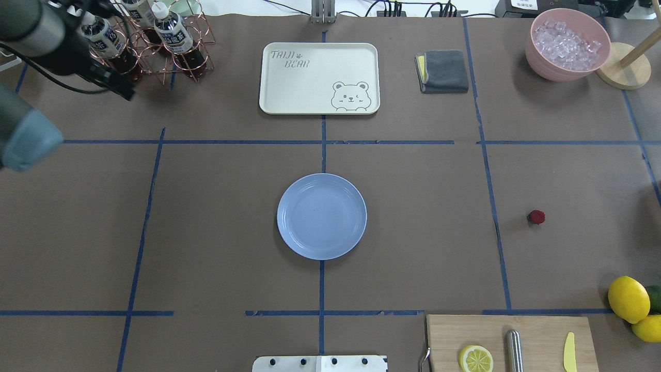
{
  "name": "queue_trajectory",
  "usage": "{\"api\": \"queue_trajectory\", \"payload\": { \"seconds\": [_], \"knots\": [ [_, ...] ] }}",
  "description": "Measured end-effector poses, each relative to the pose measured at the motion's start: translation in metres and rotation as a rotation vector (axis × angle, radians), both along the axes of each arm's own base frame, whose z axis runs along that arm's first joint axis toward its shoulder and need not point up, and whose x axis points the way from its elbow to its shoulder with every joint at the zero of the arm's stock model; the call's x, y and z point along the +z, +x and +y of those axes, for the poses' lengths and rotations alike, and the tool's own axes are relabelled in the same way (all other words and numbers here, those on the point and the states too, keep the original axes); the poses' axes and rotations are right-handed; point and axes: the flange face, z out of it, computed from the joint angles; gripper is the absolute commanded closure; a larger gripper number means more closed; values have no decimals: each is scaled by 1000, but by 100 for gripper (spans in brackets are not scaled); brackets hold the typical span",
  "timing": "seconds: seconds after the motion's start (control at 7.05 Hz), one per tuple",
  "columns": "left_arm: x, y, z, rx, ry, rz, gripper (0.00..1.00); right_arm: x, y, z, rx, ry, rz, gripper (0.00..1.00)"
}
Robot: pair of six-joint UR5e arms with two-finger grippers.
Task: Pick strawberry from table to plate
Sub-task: 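Release the plate and withdraw the left gripper away from it, then move the right gripper down to the red strawberry and grasp it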
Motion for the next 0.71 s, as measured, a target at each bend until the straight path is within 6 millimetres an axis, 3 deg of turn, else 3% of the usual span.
{"api": "queue_trajectory", "payload": {
  "seconds": [0.14, 0.28, 0.43, 0.57, 0.71],
  "knots": [
    [45, -88, -14, -19, -43, -50, 0, -16, -17, -6, -39, -10, -6, 0],
    [98, -161, -8, -34, -93, -63, 0, -47, -36, -13, -80, -33, -2, 0],
    [155, -223, 9, -39, -143, -60, 0, -85, -54, -19, -111, -63, 14, 0],
    [206, -259, 37, -30, -198, -29, 0, -115, -69, -24, -129, -80, 38, 0],
    [250, -271, 74, -12, -247, 35, 0, -135, -86, -29, -147, -91, 69, 0]
  ]
}}
